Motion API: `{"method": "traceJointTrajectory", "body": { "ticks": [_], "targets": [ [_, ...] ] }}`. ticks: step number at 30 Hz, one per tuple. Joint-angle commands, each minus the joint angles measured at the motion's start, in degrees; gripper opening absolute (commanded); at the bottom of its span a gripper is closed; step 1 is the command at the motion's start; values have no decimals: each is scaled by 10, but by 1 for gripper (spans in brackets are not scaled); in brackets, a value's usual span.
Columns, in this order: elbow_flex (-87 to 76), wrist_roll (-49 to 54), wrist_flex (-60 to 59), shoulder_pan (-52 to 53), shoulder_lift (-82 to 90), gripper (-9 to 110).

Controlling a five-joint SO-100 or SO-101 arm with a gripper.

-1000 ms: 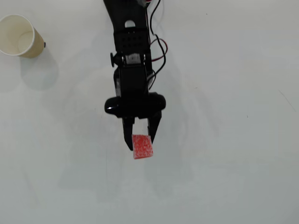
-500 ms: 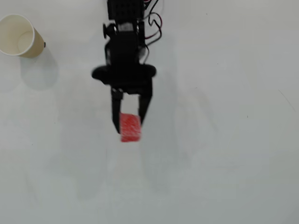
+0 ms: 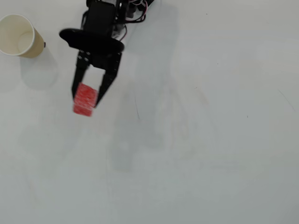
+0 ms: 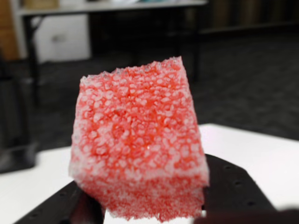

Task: Pick up the cube and drop it in the cup.

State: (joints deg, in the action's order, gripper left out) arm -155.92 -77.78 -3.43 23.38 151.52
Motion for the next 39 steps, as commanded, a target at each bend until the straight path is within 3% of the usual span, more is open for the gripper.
{"method": "traceJointTrajectory", "body": {
  "ticks": [1,20,39],
  "targets": [
    [20,10,-9,53,54,7],
    [-7,20,-85,314,134,7],
    [-12,24,-110,475,90,6]
  ]
}}
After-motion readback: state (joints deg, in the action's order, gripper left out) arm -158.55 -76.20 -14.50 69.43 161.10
